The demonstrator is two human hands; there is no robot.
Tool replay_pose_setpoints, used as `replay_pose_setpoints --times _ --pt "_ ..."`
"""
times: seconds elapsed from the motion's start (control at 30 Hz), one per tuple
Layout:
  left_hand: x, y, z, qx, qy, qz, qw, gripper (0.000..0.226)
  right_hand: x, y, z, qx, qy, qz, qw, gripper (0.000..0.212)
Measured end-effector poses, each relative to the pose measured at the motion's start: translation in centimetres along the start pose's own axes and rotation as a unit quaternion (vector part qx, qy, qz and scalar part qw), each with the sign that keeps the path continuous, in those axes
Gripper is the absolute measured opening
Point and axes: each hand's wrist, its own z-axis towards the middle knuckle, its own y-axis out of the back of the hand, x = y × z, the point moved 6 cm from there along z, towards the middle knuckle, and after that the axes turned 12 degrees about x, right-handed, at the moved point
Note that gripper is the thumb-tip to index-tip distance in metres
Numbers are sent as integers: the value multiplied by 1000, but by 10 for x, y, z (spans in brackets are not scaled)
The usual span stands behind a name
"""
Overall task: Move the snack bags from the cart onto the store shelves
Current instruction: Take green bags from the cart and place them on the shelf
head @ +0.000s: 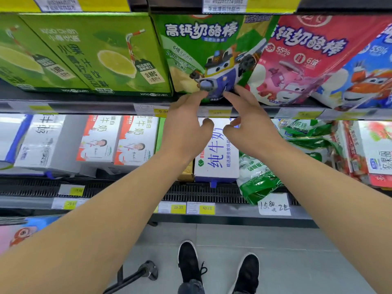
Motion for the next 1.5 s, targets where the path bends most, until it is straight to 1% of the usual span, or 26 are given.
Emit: replay_pose_setpoints --times 0.07,0.1,0.17,0.2,0.23,0.27,0.3,0.33,0.4,0.47,0.5,0.57,0.7,0.77,0.87,1.03,1.13,1.27,1.33,1.4,1.5 --pt "-9 -6 1 8 -14 0 1000 62 -7 7 -8 -26 4 15 1000 67" --pt "-12 -9 3 11 -16 -2 1000 61 -12 13 -14 -55 4 25 998 60" --pt "-20 -18 7 20 -12 -17 1000 58 -31 33 -34 -159 -22 67 985 37" --pt "-24 -21 9 27 -13 -26 999 58 -38 45 -45 -223 -46 103 968 26" --pt "-30 -26 11 37 -17 -33 999 58 -46 58 -56 -285 -62 142 946 21" --pt "-37 -31 13 51 -24 -36 998 60 -53 70 -62 -332 -67 178 924 24" --pt "-44 -36 15 67 -32 -38 997 61 -58 80 -66 -360 -59 214 906 29" --pt "-50 -41 18 80 -39 -40 995 64 -60 86 -62 -368 -47 244 896 35" --pt "-61 -48 23 94 -44 -41 994 67 -63 95 -48 -344 -38 282 895 37" --pt "-68 -51 28 95 -37 -50 994 69 -67 95 -32 -312 -44 339 887 24" --pt "-71 -52 31 91 -29 -60 994 69 -68 96 -27 -307 -42 376 873 16" --pt "-75 -52 33 69 -12 -94 993 67 -72 100 -23 -307 -49 408 858 8" --pt "-80 -52 37 33 8 -144 989 65 -90 111 -34 -319 -58 432 841 15" --pt "-84 -53 38 33 14 -150 988 67 -98 119 -41 -316 -54 416 851 13" --pt "-89 -54 40 32 18 -159 987 68 -100 124 -44 -289 -31 404 867 17" --pt "-92 -53 38 36 24 -154 987 67 -97 124 -46 -280 -25 406 869 17" --pt "-89 -52 37 35 33 -174 984 66 -101 126 -49 -270 -33 403 874 20" --pt "-90 -56 38 57 37 -194 979 56 -106 125 -50 -266 -47 390 880 16" --pt "-87 -57 37 54 45 -215 974 52 -100 125 -48 -267 -43 381 884 16" --pt "-81 -58 35 44 59 -244 967 56 -90 123 -43 -252 -34 384 888 22" --pt "-73 -56 28 35 71 -259 962 64 -78 113 -35 -203 -35 381 901 31"
